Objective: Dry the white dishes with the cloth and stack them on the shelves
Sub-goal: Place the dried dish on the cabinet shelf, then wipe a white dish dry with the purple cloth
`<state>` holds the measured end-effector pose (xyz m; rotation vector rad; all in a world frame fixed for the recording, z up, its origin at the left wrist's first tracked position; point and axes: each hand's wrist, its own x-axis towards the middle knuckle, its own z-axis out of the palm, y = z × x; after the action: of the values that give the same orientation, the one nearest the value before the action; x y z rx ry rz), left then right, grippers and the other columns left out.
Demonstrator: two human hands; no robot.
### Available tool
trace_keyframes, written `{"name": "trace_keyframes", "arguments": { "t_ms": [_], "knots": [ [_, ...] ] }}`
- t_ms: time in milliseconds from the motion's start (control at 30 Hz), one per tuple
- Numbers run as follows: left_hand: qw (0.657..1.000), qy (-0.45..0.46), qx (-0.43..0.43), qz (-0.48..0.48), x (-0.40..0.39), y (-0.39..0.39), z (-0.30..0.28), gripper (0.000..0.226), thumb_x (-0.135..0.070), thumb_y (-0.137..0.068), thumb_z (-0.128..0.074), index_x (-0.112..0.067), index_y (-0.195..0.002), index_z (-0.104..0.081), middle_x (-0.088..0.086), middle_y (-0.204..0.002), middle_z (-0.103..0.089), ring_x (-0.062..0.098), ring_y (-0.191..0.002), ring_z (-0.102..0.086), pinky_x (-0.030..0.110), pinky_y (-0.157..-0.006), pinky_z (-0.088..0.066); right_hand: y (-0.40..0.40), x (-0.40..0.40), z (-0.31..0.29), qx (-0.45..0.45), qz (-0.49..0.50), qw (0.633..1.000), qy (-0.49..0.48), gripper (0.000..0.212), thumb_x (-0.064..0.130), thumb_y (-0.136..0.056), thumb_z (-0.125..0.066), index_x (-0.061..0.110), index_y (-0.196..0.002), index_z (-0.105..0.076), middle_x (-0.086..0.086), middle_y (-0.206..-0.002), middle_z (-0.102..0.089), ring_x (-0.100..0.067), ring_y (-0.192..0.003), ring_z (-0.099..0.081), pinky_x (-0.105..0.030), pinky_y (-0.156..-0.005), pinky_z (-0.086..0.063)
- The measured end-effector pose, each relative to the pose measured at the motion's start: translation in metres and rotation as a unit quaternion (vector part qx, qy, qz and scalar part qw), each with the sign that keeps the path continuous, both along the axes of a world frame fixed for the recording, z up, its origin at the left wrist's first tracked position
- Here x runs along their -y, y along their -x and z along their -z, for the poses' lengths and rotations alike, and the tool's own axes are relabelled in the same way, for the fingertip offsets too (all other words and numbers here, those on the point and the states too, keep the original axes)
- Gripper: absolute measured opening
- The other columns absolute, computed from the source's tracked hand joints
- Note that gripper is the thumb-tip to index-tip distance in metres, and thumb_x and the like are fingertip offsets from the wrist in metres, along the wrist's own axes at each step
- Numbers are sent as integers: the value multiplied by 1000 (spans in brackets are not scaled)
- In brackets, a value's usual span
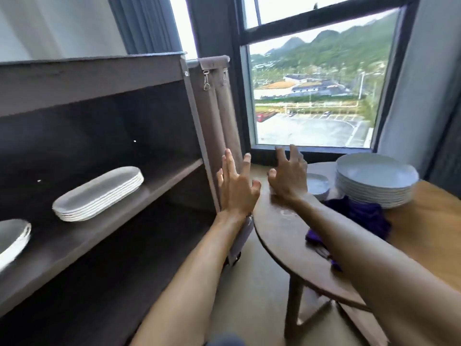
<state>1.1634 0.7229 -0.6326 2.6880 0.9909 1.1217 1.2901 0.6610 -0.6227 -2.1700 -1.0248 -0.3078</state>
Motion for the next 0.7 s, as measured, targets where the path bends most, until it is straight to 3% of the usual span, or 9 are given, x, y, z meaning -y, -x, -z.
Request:
{"name": "trace_keyframes", "arguments": {
  "t_ms": [133, 233, 367, 467, 567, 700],
  "knots": [
    [996, 75, -46, 33, 21, -65, 14, 68, -27, -96, -62, -23, -158, -35, 25, -169, -5, 39, -157, -9, 55, -122, -18, -50, 53, 14, -2, 79, 995, 60, 66, 20, -87, -64, 17, -149, -41, -24, -152, -33, -40, -140, -34, -51, -114, -31],
    [990, 102, -97, 34, 26, -96, 29, 64, -28, -96, -59, -23, -156, -37, 26, -168, -8, 40, -155, -15, 52, -119, -26, -72, 82, 29, -31, 106, 990, 90, 55, 21, -88, -59, 14, -142, -48, -22, -144, -43, -39, -130, -43, -48, -108, -36],
    [974, 174, -141, 28, 17, -130, 48, 55, -31, -99, -54, -19, -152, -44, 25, -164, -21, 39, -150, -26, 49, -117, -35, -89, 112, 68, -93, 98, 978, 158, 49, 39, -93, -55, 18, -138, -53, -17, -132, -55, -36, -125, -49, -45, -104, -39],
    [963, 253, -90, -13, 3, -152, 58, 51, -34, -99, -55, -10, -144, -52, 24, -146, -43, 39, -136, -43, 45, -108, -39, -91, 126, 101, -80, 118, 966, 214, 57, 63, -93, -45, 23, -132, -58, -11, -126, -63, -31, -122, -52, -43, -105, -36],
    [946, 316, -15, -74, -17, -167, 66, 52, -34, -96, -61, 1, -134, -54, 26, -137, -50, 43, -131, -47, 47, -104, -42, -86, 132, 118, -57, 147, 968, 194, 77, 82, -79, -33, 26, -125, -62, -2, -118, -65, -26, -117, -53, -41, -103, -36],
    [903, 405, 25, -141, -50, -178, 75, 53, -32, -90, -72, 5, -126, -60, 28, -130, -60, 45, -123, -57, 47, -94, -48, -90, 126, 120, -44, 162, 970, 175, 85, 85, -72, -27, 26, -123, -63, -1, -116, -65, -25, -114, -53, -43, -102, -37]
  ]
}}
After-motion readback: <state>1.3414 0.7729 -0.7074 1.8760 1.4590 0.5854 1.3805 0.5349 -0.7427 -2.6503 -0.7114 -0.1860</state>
